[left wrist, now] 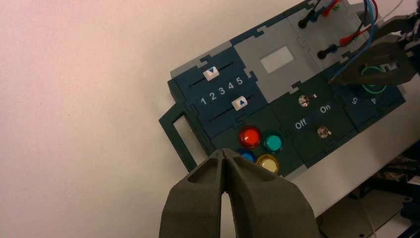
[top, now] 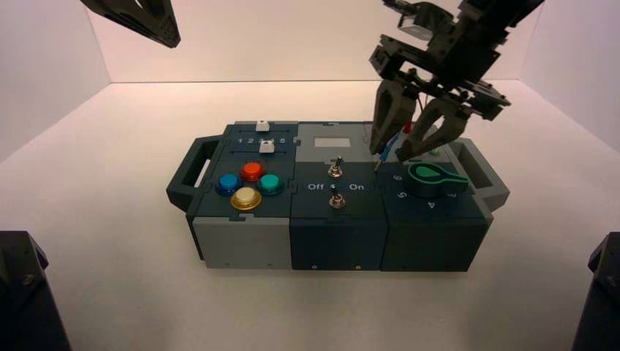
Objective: Insert the blue wire.
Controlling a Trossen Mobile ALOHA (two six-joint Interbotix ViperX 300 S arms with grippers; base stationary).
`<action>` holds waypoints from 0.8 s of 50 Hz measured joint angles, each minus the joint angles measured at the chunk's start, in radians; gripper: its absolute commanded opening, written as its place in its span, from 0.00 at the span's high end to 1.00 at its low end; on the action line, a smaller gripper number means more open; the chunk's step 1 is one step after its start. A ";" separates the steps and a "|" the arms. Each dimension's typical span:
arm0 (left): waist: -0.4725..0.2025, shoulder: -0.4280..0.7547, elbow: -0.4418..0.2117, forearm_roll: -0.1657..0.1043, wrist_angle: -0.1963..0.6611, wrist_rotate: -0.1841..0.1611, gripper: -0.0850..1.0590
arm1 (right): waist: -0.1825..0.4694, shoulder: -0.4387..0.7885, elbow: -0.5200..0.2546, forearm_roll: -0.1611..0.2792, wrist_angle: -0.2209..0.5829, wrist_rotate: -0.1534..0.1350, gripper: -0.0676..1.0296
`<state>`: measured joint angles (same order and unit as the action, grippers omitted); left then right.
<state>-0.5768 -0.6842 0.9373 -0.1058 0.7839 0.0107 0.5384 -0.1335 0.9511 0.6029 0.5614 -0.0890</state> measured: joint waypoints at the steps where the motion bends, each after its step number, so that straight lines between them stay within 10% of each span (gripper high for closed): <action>1: 0.000 0.000 0.000 0.000 0.002 0.000 0.96 | 0.000 0.000 -0.002 0.000 -0.002 0.000 0.46; 40: 0.000 -0.055 0.000 0.005 0.015 -0.002 0.96 | 0.008 0.002 -0.011 -0.003 0.002 0.006 0.52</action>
<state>-0.5768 -0.7394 0.9373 -0.1012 0.7992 0.0092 0.5461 -0.1319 0.9403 0.5998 0.5630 -0.0828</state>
